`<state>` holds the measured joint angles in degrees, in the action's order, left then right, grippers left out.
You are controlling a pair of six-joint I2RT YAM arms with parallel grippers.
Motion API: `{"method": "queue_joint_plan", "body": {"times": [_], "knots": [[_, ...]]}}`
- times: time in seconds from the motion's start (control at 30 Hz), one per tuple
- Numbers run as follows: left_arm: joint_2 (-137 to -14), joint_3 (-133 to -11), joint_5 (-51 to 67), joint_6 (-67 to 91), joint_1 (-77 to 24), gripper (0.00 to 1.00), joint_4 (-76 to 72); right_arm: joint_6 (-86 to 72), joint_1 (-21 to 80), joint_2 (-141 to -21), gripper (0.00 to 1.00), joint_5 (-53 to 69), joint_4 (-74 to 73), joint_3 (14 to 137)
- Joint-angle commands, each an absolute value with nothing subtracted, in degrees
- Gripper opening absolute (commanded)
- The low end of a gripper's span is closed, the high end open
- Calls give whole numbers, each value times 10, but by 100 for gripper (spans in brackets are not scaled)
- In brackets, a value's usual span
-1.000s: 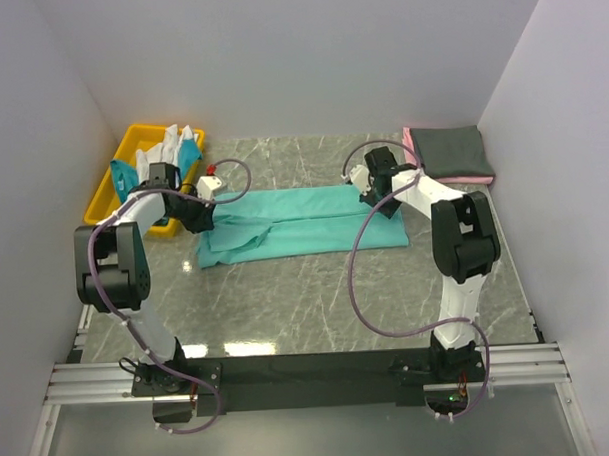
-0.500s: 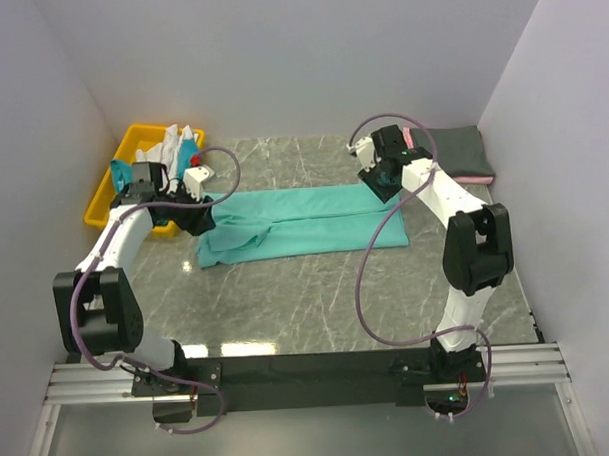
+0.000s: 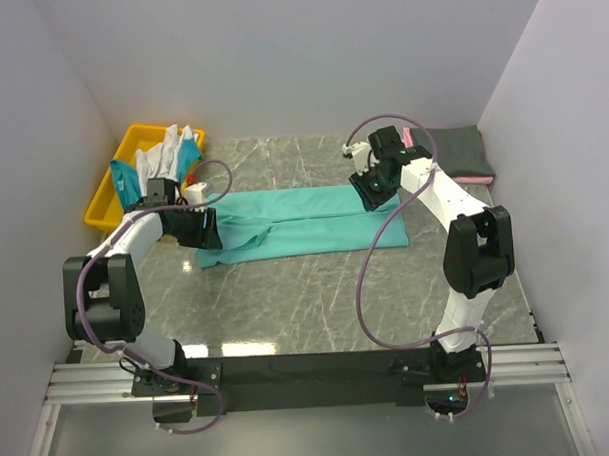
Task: Fold and stack the t-shirts
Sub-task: Fold the tshirt
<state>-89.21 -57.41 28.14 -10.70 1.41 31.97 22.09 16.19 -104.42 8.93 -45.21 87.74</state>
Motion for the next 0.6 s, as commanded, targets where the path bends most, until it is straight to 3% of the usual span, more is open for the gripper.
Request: {"method": "queue_joint_plan", "body": {"times": [0.0,0.43,0.57], "knots": [[-903,-573,267,-50,16,58,316,209,166,-1023,43,107,-454,877],[-964,-606,299,-16,15,47,323,226,166,-1021,41,85,-449,874],[-953,-624,323,-12,15,31,313,228,164,-1022,40,83,-447,873]]}}
